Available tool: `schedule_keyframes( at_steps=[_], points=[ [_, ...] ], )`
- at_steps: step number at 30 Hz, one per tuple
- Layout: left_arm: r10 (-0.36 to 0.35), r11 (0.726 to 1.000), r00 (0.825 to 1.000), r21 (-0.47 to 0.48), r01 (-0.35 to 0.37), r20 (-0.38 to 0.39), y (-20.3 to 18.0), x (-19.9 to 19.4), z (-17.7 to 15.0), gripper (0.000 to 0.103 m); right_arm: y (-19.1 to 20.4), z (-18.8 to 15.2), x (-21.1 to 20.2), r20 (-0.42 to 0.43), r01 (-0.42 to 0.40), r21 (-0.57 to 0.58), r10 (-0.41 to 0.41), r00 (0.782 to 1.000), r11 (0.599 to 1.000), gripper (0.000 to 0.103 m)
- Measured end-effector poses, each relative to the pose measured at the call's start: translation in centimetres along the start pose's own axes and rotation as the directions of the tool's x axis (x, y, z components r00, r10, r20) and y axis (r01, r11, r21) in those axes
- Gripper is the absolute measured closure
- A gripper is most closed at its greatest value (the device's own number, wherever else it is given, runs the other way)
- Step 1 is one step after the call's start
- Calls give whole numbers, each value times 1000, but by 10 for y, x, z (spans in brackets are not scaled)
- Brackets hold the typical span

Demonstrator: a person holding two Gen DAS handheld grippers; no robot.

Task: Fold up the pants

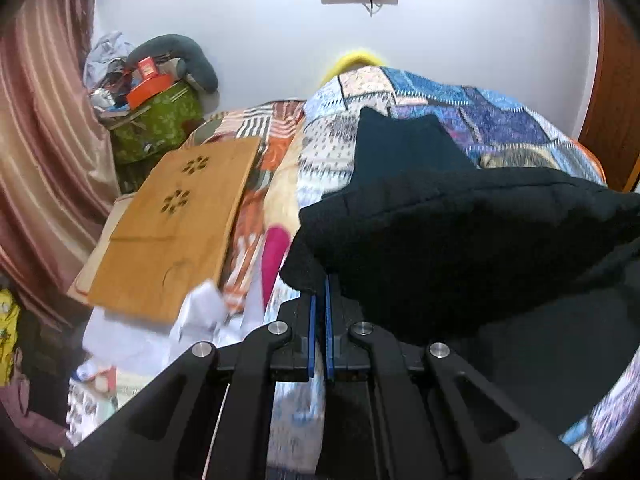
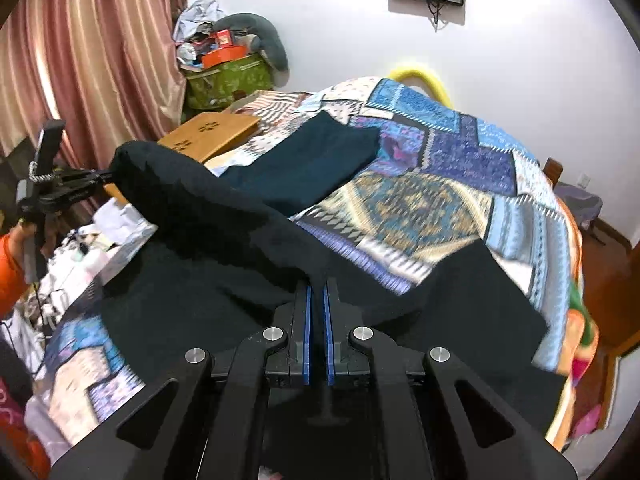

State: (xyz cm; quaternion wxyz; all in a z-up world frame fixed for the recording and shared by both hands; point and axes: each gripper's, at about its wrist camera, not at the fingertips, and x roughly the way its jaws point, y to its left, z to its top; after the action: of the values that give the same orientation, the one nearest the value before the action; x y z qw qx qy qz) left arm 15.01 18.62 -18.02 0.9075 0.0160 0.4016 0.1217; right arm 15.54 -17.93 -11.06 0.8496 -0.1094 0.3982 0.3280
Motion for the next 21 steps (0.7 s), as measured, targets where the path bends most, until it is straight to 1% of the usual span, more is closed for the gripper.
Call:
schedule_keyframes(
  at_steps=[5, 8, 10, 12, 13, 16, 18, 20, 21],
  points=[
    [-10, 1000, 998, -22, 9, -54, 2, -8, -50, 100, 12, -38, 3, -33, -8, 49, 10, 999, 999, 98],
    [-31, 998, 993, -56, 25, -112, 6, -1, -78, 100, 15, -57, 6, -57, -10, 83, 15, 998, 996, 98],
    [-41, 997, 989, -64, 32, -140, 6, 2, -93, 100, 16, -67, 8, -74, -12, 104, 20, 997, 995, 98],
    [-35, 998, 986, -56, 26, -165, 6, 6, -104, 100, 17, -74, 9, -87, -12, 123, 23, 996, 992, 96],
    [-32, 998, 984, -53, 23, -175, 6, 7, -108, 100, 18, -76, 9, -92, -14, 125, 26, 995, 992, 93],
    [-33, 998, 982, -60, 22, -185, 10, 4, -111, 100, 21, -75, 2, -89, 5, 115, 5, 996, 993, 93],
    [-38, 997, 984, -70, 26, -173, 12, -3, -107, 100, 22, -73, -6, -96, 16, 105, -6, 995, 994, 90],
    [-42, 997, 987, -66, 32, -152, 14, -10, -98, 100, 18, -70, -14, -96, 24, 97, -15, 995, 995, 85],
    [-49, 997, 989, -61, 41, -142, 14, -15, -91, 100, 18, -69, -20, -90, 28, 95, -20, 996, 995, 83]
  ],
)
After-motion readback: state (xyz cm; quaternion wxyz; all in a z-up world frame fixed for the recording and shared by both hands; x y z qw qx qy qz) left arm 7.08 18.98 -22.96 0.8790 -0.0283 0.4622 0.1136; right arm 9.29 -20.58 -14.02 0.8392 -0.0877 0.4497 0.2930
